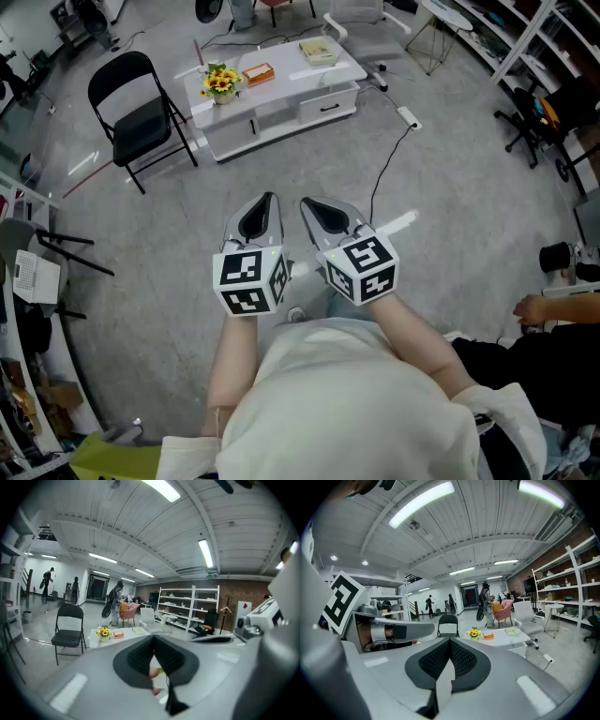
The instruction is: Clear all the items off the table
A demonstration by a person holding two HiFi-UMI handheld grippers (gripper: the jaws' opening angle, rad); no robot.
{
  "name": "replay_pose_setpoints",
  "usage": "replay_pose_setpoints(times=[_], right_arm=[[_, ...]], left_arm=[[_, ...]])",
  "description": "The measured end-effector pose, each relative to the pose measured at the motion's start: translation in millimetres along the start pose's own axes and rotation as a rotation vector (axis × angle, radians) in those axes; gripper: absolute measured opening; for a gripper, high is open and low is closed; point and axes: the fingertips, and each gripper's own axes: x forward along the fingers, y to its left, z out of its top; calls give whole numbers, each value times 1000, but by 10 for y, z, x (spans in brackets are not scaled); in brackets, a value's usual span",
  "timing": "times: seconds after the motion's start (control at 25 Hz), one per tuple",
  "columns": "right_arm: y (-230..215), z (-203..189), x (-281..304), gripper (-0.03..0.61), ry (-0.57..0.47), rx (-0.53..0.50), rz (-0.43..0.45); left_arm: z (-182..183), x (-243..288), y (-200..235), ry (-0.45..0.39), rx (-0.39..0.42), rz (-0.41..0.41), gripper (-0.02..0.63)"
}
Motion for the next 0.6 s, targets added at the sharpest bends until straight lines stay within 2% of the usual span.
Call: replay_pose_setpoints(times=[0.28, 0.44, 0.6], right_arm=[[-16, 44, 33, -3, -15, -7, -48], [80, 78, 57, -3, -67, 21, -35], [151, 89, 83, -3, -69, 40, -38]], left_arm=[[36, -34, 49, -9, -3, -52, 9], [8, -110, 161, -14, 7, -51, 9], [-66, -142, 253, 2, -7, -56, 9]])
